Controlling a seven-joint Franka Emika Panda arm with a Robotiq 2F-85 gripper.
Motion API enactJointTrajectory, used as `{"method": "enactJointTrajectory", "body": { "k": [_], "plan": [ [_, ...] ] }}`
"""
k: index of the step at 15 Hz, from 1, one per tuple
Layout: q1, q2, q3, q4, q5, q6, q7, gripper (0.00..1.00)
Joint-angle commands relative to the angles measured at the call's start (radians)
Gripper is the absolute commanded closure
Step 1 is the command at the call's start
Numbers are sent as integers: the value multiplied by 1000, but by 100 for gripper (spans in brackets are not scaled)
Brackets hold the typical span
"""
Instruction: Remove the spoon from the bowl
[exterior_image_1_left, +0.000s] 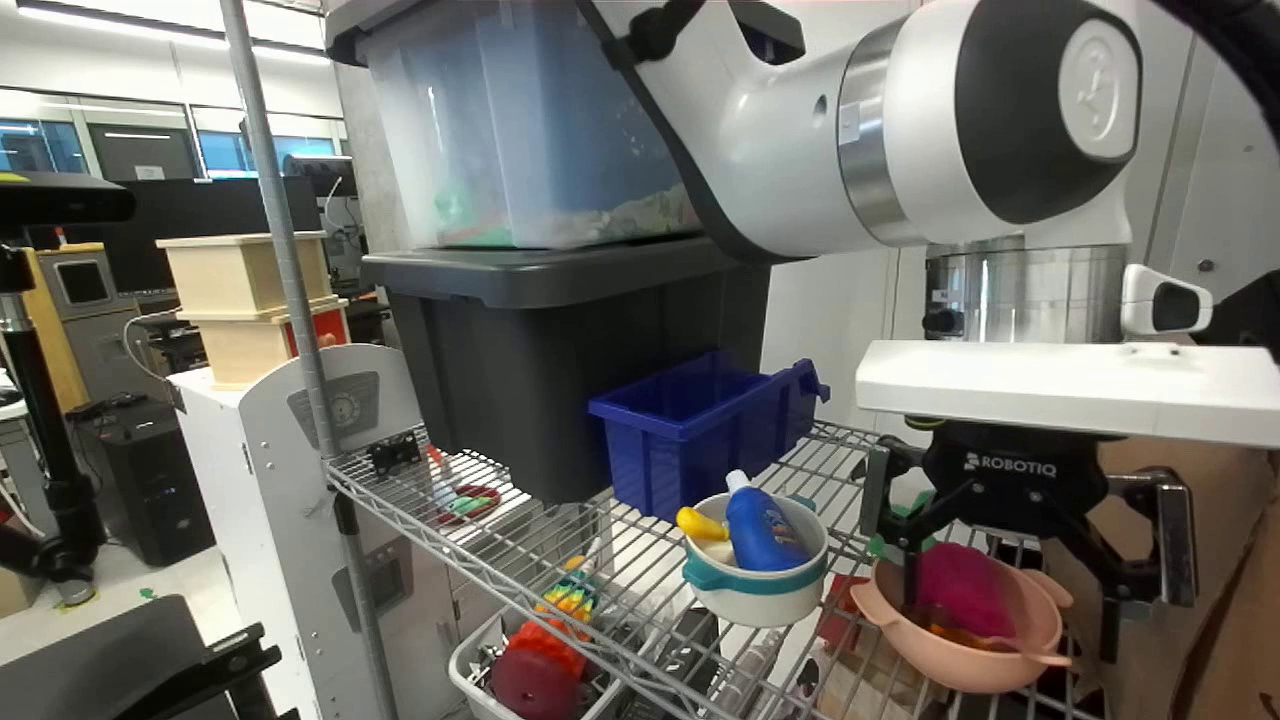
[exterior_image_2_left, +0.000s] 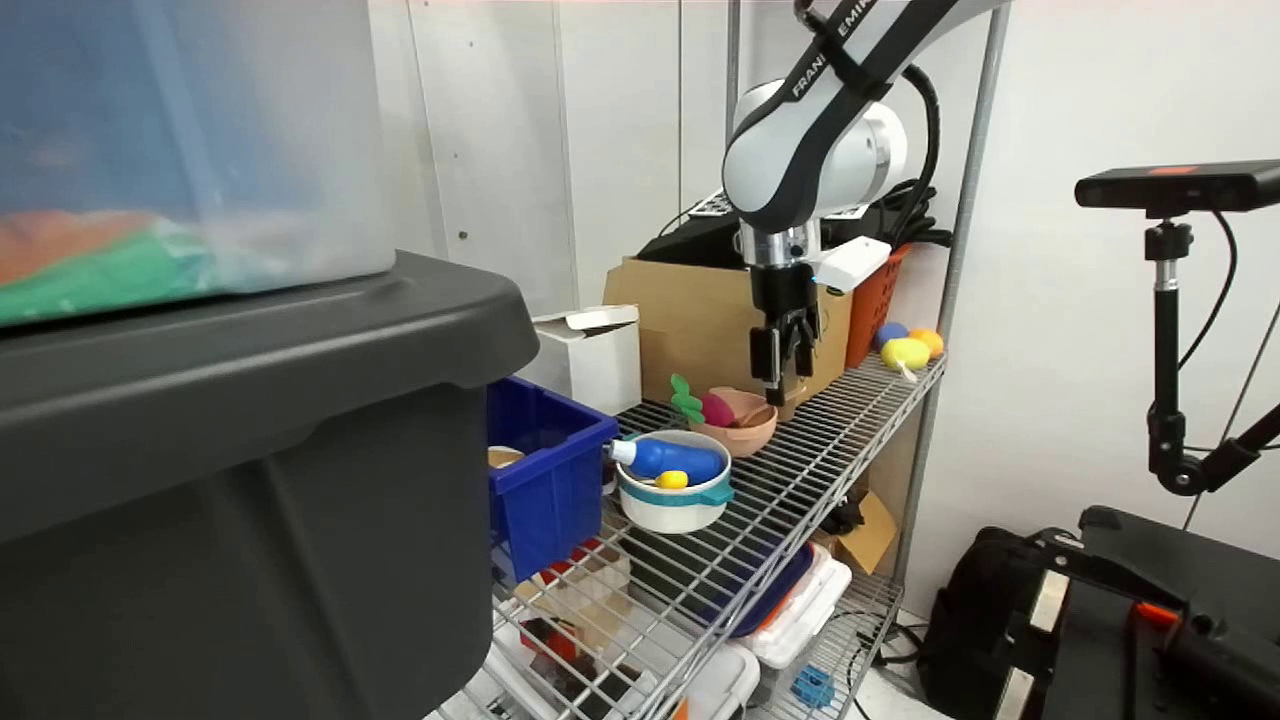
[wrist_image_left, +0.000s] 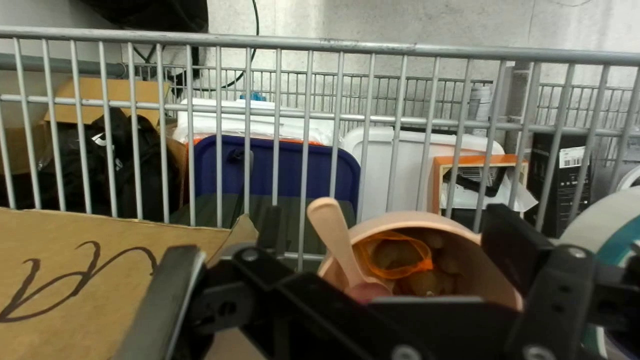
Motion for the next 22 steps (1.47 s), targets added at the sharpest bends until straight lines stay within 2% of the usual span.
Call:
{"method": "enactJointTrajectory", "body": {
  "k": [1, 12, 13, 14, 16, 22],
  "plan": [
    [-14, 23, 13, 35, -18, -18, -27, 0],
    [-17, 76, 18, 77, -15, -28, -37, 0],
    [-17, 79, 17, 81, -15, -29, -36, 7],
    [-17, 83, 17, 87, -15, -29, -36, 28],
    [-17, 90, 18, 95, -15, -30, -36, 32],
    [-19, 91, 20, 105, -12, -30, -39, 79]
  ]
}}
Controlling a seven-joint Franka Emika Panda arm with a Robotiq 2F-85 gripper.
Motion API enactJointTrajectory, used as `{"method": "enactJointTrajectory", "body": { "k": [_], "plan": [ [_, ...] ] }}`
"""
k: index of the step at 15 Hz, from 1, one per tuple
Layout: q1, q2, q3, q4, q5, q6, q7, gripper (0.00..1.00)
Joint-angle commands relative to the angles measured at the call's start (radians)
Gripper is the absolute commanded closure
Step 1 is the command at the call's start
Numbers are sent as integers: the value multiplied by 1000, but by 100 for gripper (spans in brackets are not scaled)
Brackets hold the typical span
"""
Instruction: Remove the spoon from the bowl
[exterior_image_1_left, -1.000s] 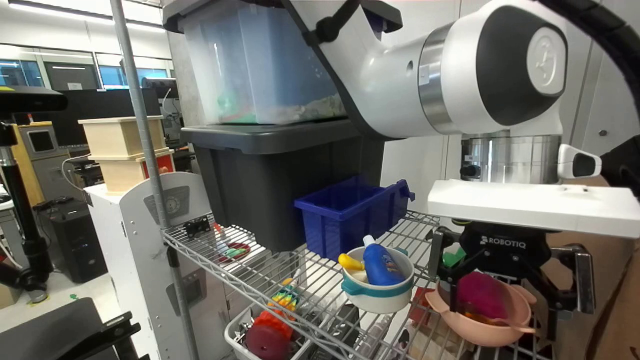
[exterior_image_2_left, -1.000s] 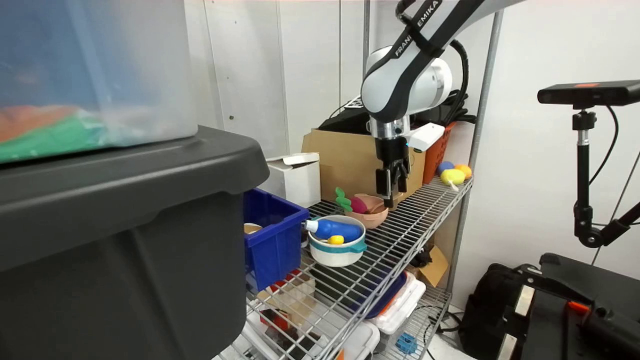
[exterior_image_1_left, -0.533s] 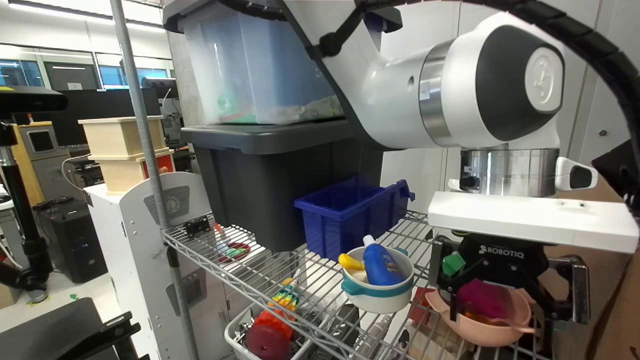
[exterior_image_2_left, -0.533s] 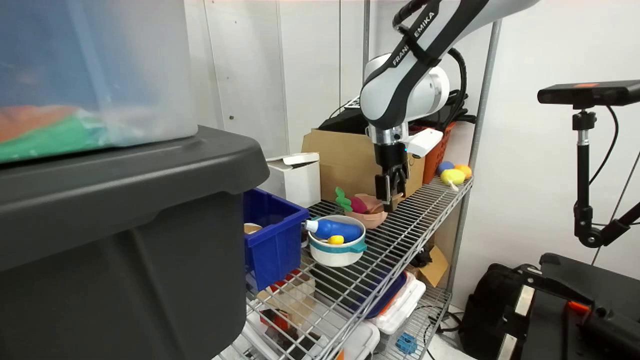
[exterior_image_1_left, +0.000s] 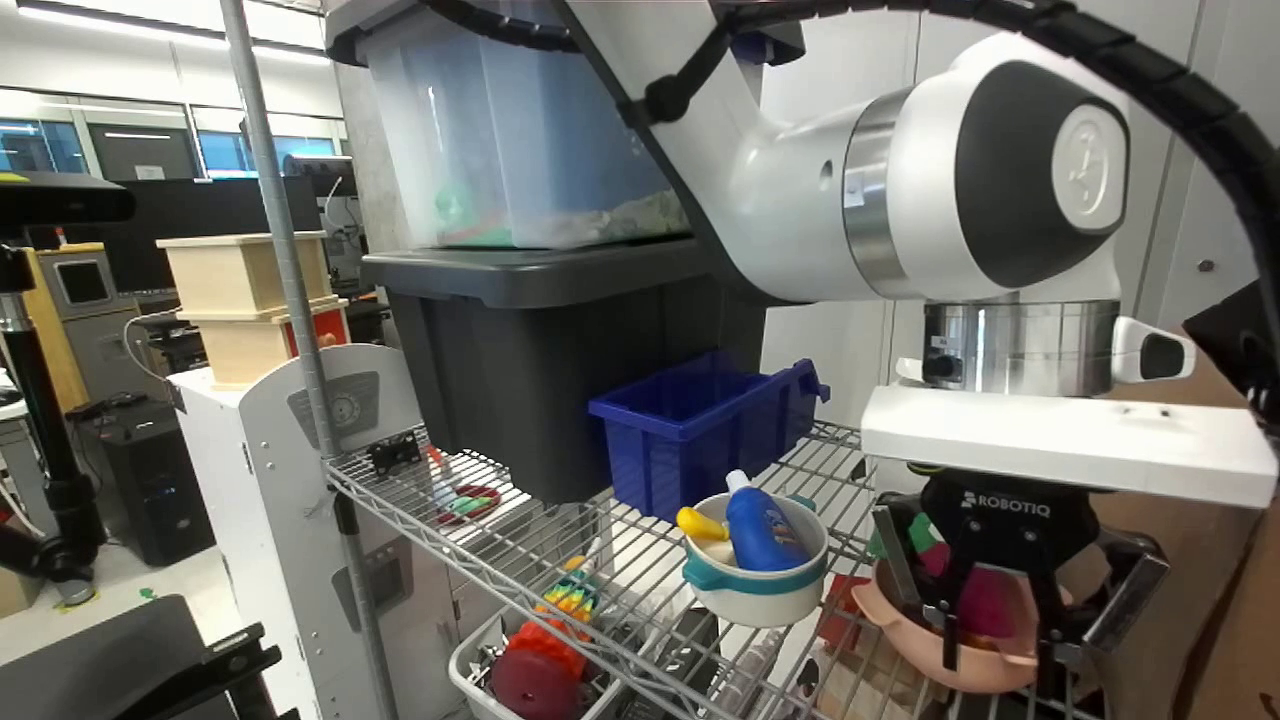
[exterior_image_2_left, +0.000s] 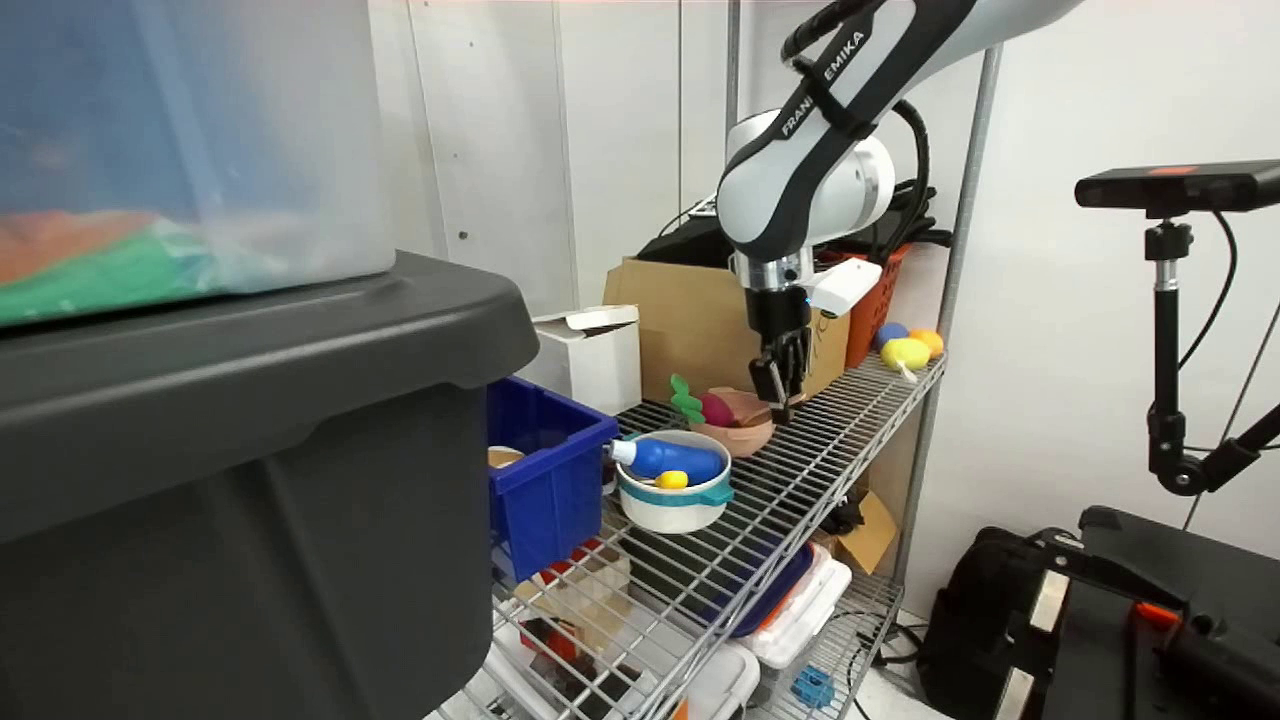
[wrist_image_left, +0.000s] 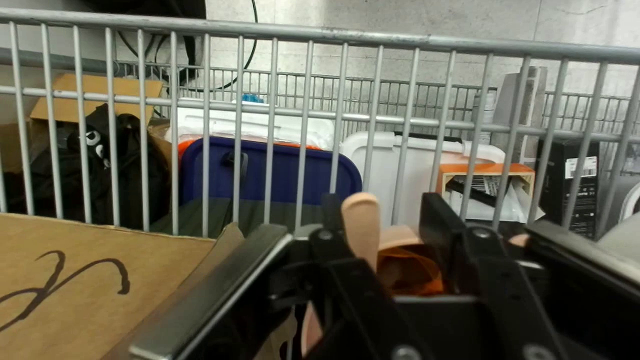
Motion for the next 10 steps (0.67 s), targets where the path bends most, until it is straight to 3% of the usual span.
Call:
{"method": "enactJointTrajectory", "body": {
  "k": [1, 3, 4, 5, 10],
  "plan": [
    [-19, 19, 20, 47, -9, -27, -26, 85],
    [-19, 17, 20, 48, -9, -26, -26, 98],
    [-19, 17, 20, 49, -9, -25, -26, 100],
    [-19, 17, 20, 49, -8, -24, -26, 95],
    [-21, 2, 22, 38, -6, -17, -28, 95]
  ]
}}
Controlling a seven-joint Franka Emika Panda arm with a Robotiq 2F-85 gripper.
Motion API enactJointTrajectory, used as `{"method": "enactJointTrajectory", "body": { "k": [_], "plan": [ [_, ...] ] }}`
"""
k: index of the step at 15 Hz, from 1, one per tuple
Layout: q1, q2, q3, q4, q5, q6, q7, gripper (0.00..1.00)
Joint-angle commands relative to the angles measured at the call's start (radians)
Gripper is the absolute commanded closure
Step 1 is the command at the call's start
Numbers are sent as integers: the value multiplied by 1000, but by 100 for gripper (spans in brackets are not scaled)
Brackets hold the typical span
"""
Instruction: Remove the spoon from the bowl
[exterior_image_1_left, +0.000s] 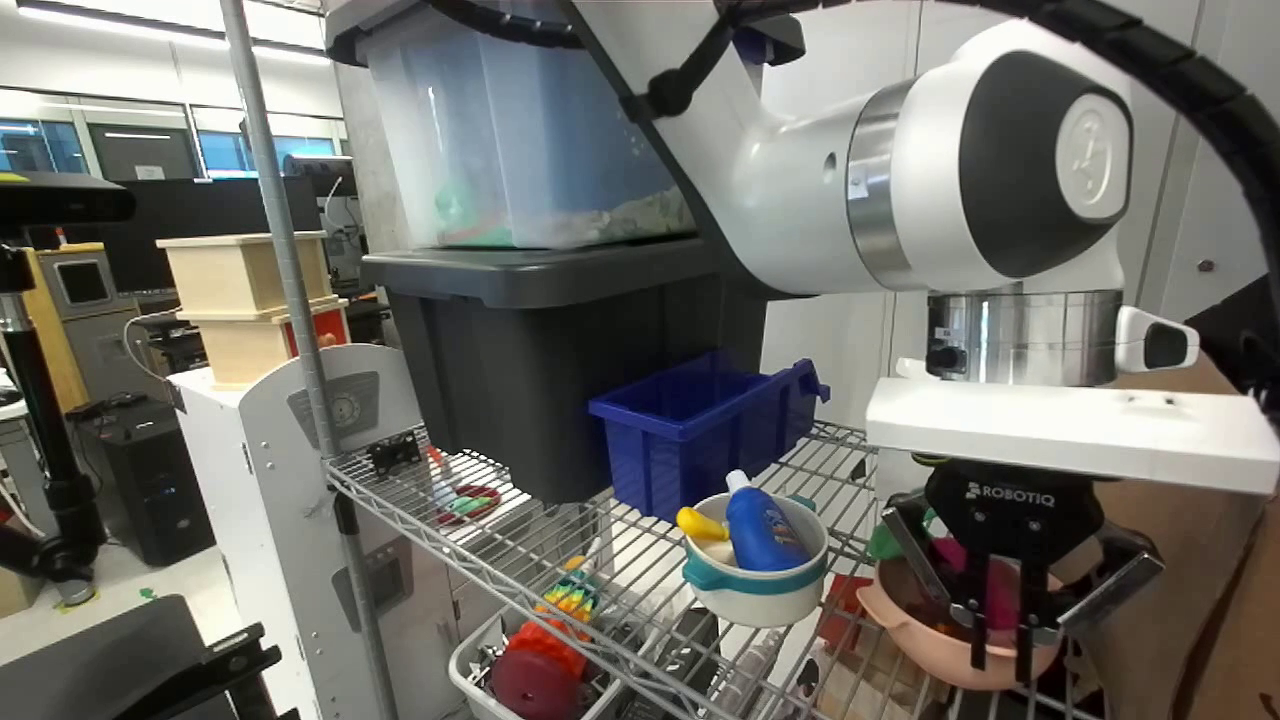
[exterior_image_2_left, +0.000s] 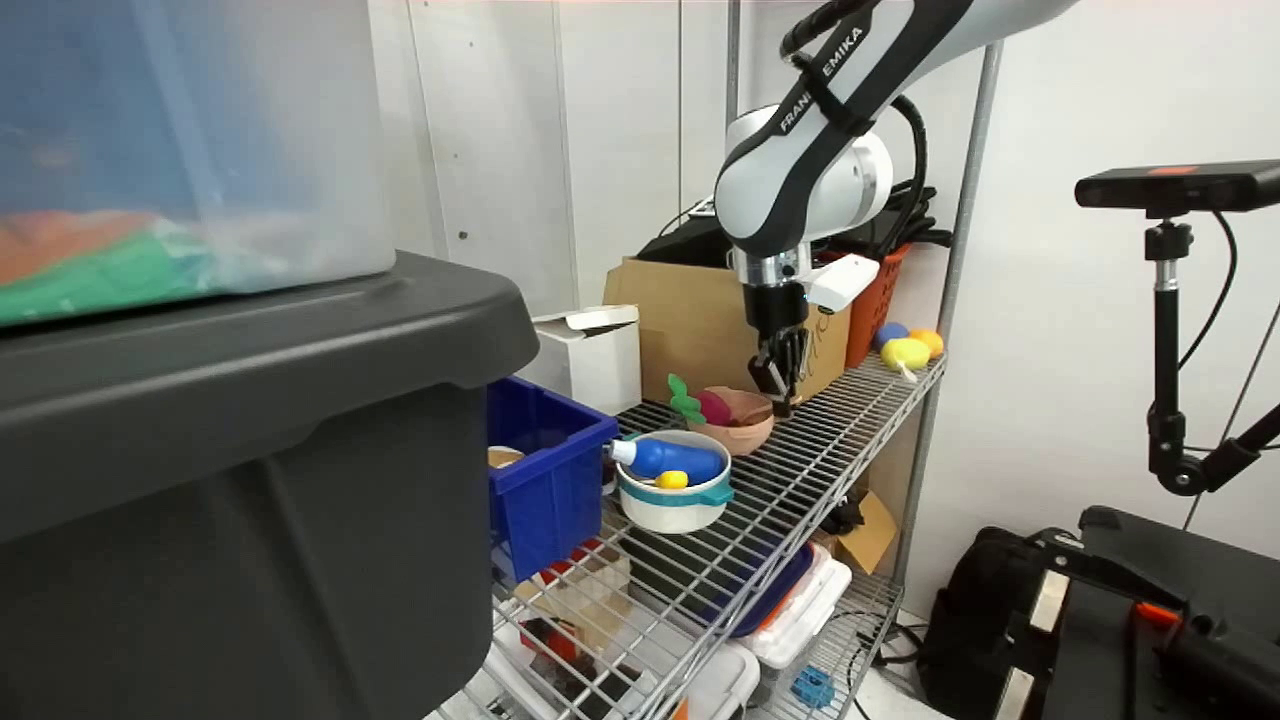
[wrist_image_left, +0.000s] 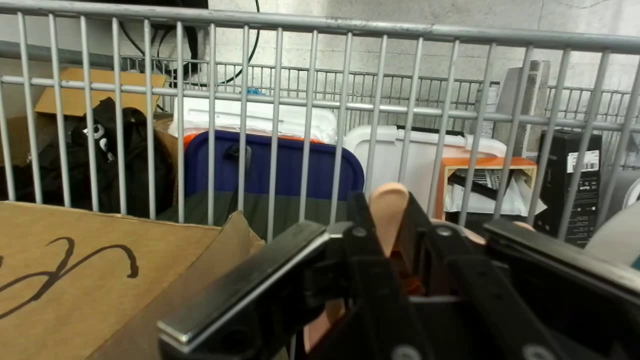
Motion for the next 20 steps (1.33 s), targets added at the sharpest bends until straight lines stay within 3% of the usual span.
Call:
{"method": "enactJointTrajectory", "body": {
  "k": [1, 20],
  "plan": [
    [-21, -6, 22, 19, -6, -12, -28, 95],
    [-32, -156, 30, -89, -3, 21, -86, 95]
  ]
}}
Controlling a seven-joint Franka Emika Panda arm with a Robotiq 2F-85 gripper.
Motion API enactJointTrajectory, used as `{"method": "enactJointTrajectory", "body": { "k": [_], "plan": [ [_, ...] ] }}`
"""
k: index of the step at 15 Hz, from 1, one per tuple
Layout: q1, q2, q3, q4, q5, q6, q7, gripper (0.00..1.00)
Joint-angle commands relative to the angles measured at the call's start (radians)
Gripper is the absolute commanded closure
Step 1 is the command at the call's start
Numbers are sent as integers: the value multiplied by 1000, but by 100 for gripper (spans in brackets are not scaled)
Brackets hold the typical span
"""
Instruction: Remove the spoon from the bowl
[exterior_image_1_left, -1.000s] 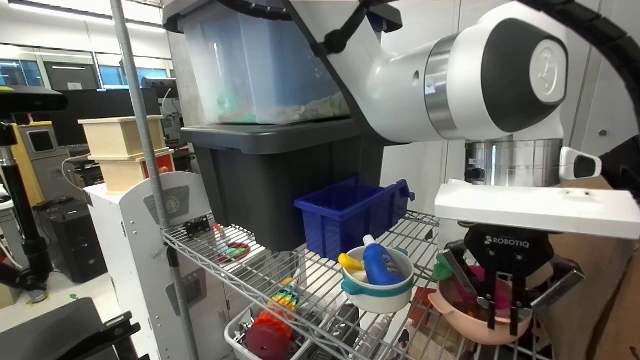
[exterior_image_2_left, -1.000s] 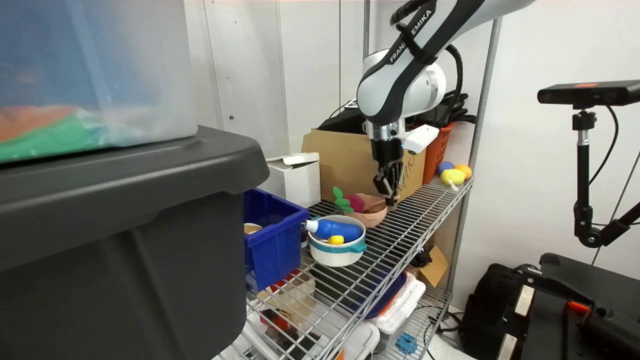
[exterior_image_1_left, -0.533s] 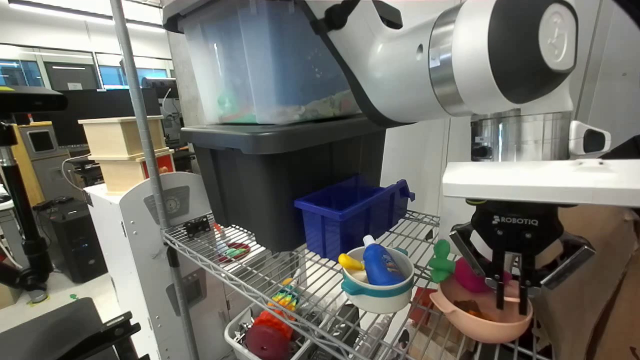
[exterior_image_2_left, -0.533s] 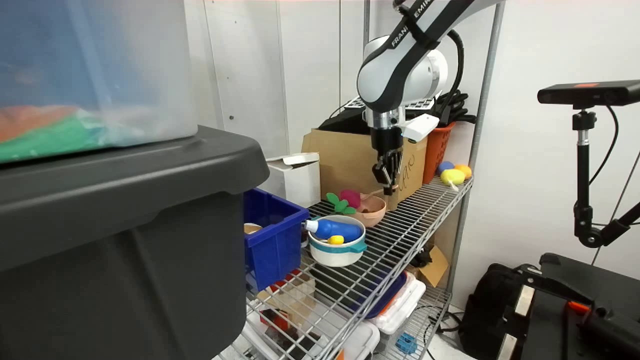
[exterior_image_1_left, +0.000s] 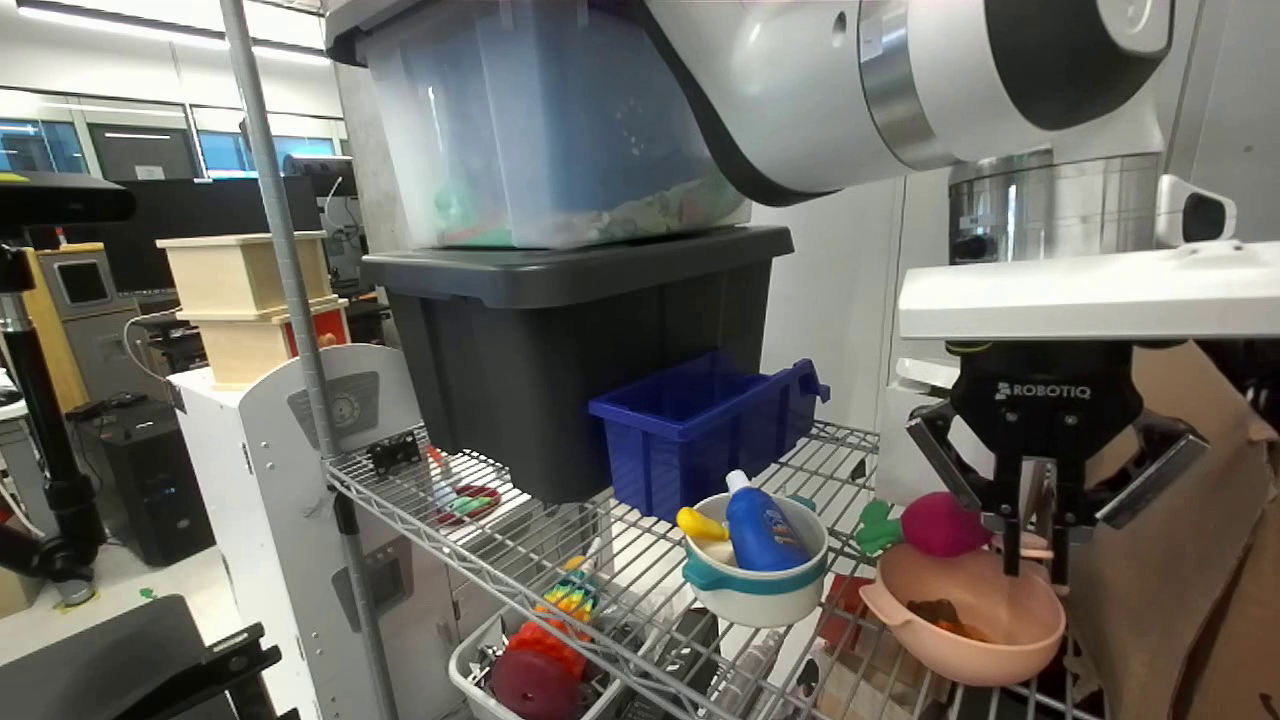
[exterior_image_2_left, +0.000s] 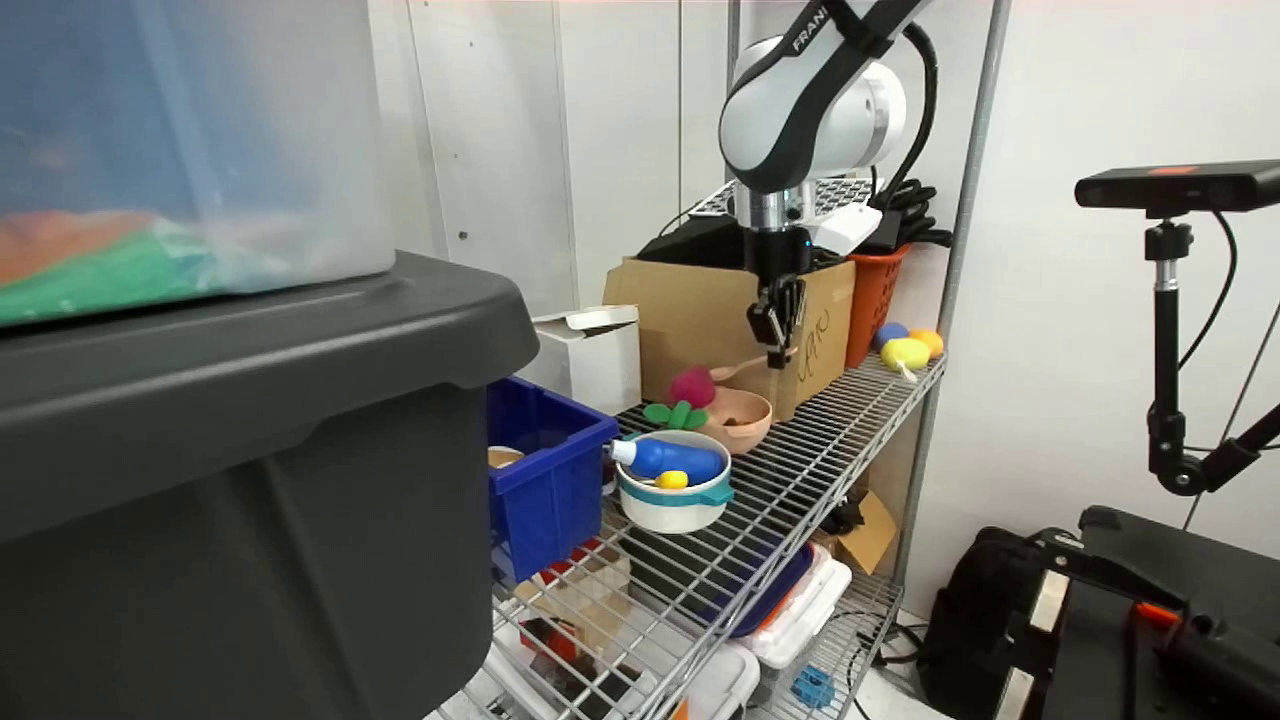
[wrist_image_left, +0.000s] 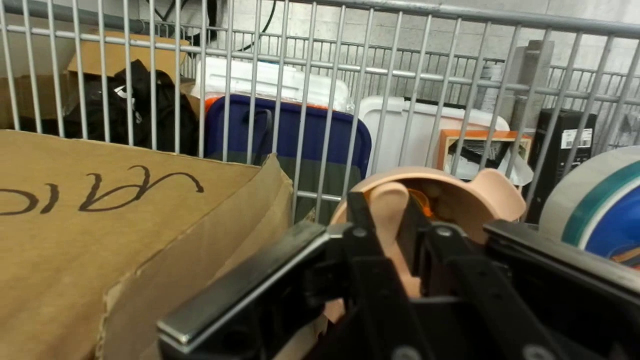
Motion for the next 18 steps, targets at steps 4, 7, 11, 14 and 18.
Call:
{"method": "enactJointTrajectory", "body": {
  "k": [4, 7, 11, 14, 18],
  "plan": [
    [-24, -63, 24, -68, -4, 24, -41, 95],
    [-23, -80, 24, -86, -6, 34, -45, 95],
    [-24, -110, 25, -119, -5, 59, -53, 95],
    [-24, -137, 28, -148, -3, 74, -60, 95],
    [-21, -195, 43, -216, 1, 102, -83, 95]
  ]
}}
